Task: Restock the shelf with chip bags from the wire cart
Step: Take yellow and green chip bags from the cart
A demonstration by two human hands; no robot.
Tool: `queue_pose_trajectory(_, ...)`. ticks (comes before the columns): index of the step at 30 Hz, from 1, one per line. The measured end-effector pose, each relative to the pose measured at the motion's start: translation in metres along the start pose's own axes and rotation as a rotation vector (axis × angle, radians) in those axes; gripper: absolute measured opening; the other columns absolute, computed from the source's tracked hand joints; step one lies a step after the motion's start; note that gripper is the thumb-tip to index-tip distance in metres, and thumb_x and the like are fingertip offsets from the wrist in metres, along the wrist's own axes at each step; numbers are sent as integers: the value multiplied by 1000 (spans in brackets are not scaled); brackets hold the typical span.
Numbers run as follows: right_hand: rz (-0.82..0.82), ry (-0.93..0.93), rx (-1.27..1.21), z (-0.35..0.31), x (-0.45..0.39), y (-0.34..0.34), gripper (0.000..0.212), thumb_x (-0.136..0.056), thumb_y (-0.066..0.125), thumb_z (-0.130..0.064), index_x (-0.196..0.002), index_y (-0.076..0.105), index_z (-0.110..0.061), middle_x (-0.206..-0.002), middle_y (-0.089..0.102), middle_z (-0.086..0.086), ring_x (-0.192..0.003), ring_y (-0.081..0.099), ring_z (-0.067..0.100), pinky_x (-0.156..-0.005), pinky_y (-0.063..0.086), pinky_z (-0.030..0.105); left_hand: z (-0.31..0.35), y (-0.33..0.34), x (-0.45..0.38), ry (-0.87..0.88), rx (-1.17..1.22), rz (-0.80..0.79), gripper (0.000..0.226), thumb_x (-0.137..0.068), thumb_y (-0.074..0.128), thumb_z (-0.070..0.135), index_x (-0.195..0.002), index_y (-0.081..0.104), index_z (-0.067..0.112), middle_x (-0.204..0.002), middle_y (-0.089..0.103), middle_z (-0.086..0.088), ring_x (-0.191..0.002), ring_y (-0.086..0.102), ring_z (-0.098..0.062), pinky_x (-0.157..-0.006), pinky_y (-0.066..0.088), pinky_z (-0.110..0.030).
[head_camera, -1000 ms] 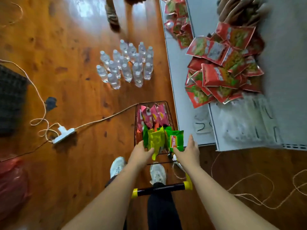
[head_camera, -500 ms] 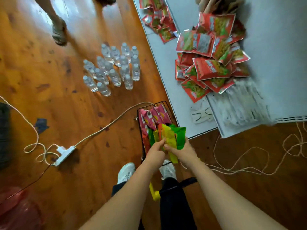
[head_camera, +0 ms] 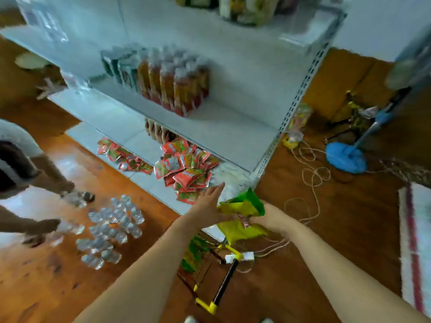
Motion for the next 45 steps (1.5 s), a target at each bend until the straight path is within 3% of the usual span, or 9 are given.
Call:
queue_pose_trajectory(5,121,-17,-214,43,93,-130,35,-77,78,-12,-106,60,-15,-100,71,8,-80,64,10,-68,49,18,163,47,-13,59,302,-228,56,-72,70,66,-114,64,30,-115,70,1,-97,68,-12,-96,53,-35)
queue_pose_trajectory(9,397,0,-610,135,156,-227,70,-66,84,-41,-125,55,-16,-111,70,8,-90,70,20,-73,56,32,282,101,-32,119,337,-119,48,-77,63,68,-91,69,22,-79,73,4,-75,68,-8,-79,58,-25)
queue_pose_trajectory(14,705,-10,-1071,271,246,-315,52,-83,53,-66,-110,68,-24,-107,74,8,-98,69,23,-87,53,43,430,209,-49,143,395,-153,46,-85,59,61,-98,67,18,-91,71,0,-88,66,-18,-84,52,-35)
queue_pose_trajectory(18,833,61,-998,372,300,-357,94,-58,62,-85,-135,47,-34,-134,58,-6,-120,59,17,-103,46,46,530,298,-59,170,469,-221,49,-90,54,58,-116,61,17,-107,65,-2,-98,62,-23,-86,48,-34)
queue_pose_trajectory(25,1094,242,-1010,501,374,-433,45,-98,46,-42,-136,53,-17,-133,58,5,-109,59,20,-69,46,20,669,441,-67,244,493,-440,24,-93,58,46,-102,60,24,-102,68,-3,-92,65,-22,-83,51,-34)
queue_pose_trajectory(30,1201,391,-954,573,386,-489,53,-89,51,-59,-129,53,-24,-122,58,-3,-104,57,15,-85,46,26,753,524,-116,351,386,-593,30,-92,62,41,-108,67,16,-101,72,-5,-85,67,-18,-71,51,-29)
queue_pose_trajectory(35,1368,447,-1089,632,391,-559,36,-82,74,-31,-113,56,-31,-110,66,-3,-97,65,16,-87,55,33,835,593,-177,352,344,-762,29,-86,68,44,-97,62,18,-92,72,-7,-80,69,-23,-69,57,-38)
queue_pose_trajectory(39,1499,487,-1237,672,394,-612,39,-78,78,-17,-113,62,-24,-116,70,3,-103,67,23,-94,53,46,906,617,-204,478,267,-946,39,-88,70,19,-117,44,14,-100,64,-2,-80,63,-10,-55,51,-11)
queue_pose_trajectory(45,1598,497,-1360,729,383,-679,39,-83,73,-19,-120,60,-22,-113,68,2,-101,67,22,-90,55,40,991,682,-262,650,45,-972,39,-91,67,23,-123,47,12,-110,66,-5,-80,64,-9,-55,50,-9)
Point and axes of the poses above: each hand's wrist, its own x-axis away from the middle knuckle, its own y-axis out of the palm, z = x × y, the point moved 10 cm from there along -x, towards the middle knuckle
